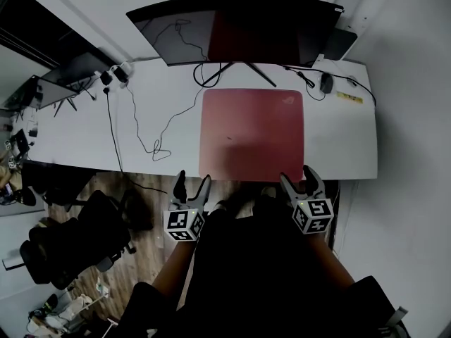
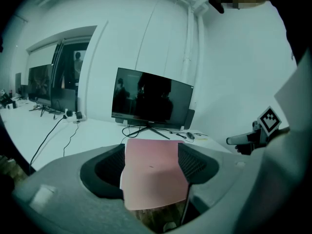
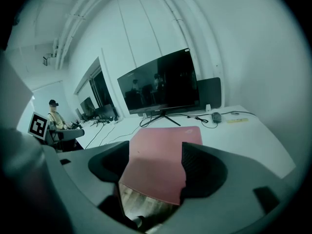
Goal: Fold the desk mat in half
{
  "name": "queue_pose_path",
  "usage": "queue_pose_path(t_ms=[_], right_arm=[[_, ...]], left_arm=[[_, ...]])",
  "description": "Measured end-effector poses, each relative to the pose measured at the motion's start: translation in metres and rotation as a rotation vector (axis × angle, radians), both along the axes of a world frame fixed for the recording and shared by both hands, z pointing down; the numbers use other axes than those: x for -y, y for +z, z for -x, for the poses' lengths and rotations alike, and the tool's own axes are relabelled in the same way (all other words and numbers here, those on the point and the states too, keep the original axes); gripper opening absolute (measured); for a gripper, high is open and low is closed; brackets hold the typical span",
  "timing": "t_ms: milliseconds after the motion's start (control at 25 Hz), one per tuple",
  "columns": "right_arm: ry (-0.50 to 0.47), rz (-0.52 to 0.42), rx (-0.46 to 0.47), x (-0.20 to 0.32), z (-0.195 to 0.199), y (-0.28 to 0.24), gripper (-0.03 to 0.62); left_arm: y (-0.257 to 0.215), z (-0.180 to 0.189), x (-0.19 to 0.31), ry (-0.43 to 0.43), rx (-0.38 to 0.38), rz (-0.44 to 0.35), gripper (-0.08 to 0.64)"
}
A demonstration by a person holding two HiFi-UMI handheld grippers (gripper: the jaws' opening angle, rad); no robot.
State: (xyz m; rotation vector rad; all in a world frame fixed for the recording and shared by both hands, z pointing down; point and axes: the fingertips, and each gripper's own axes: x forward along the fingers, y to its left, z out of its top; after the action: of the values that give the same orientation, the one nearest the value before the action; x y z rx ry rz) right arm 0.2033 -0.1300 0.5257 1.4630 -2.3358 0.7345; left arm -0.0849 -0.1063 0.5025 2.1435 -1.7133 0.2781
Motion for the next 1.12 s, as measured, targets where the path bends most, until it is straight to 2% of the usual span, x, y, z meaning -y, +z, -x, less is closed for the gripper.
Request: queue_pose_path(t_ms=[160,280,560,720,840,1000,1120], right_arm=[[-0.030,0.055,-0.011,-0.003,-0.017,0.028,0.321],[-0.038,0.115,-0.018,-0.010,-0.027,0.055,0.321],[0.031,0.315,-0.013,-0.028,-0.049,0.134,0.321],[0.083,0.390,-0.013,-0.033,-0.051,0.162,0.321],[0.127,0.441,0.016,-0.034,-0.052,0.177,0.321],[0.121,0.481,-0.003,-0.036,-0.046,0.192,0.321],[0.162,0.510,-0.001,-0.037,-0.050,0.199,0.321]], left_arm=[[0.018,0.004,0.001,-0.086,-0.034,0.012,0.327],[0.045,0.008,0.001,-0.134,-0.065,0.067,0.327],[0.109,-0.001,0.002,-0.073,-0.144,0.246,0.327],[0.144,0.022,-0.006,-0.172,-0.252,0.332,0.327],[0.162,0.035,-0.011,-0.211,-0.276,0.364,0.327],[0.188,0.045,-0.011,-0.238,-0.308,0.405,0.327],[0.210,0.044,-0.013,-0.252,-0.349,0.455,0.327]])
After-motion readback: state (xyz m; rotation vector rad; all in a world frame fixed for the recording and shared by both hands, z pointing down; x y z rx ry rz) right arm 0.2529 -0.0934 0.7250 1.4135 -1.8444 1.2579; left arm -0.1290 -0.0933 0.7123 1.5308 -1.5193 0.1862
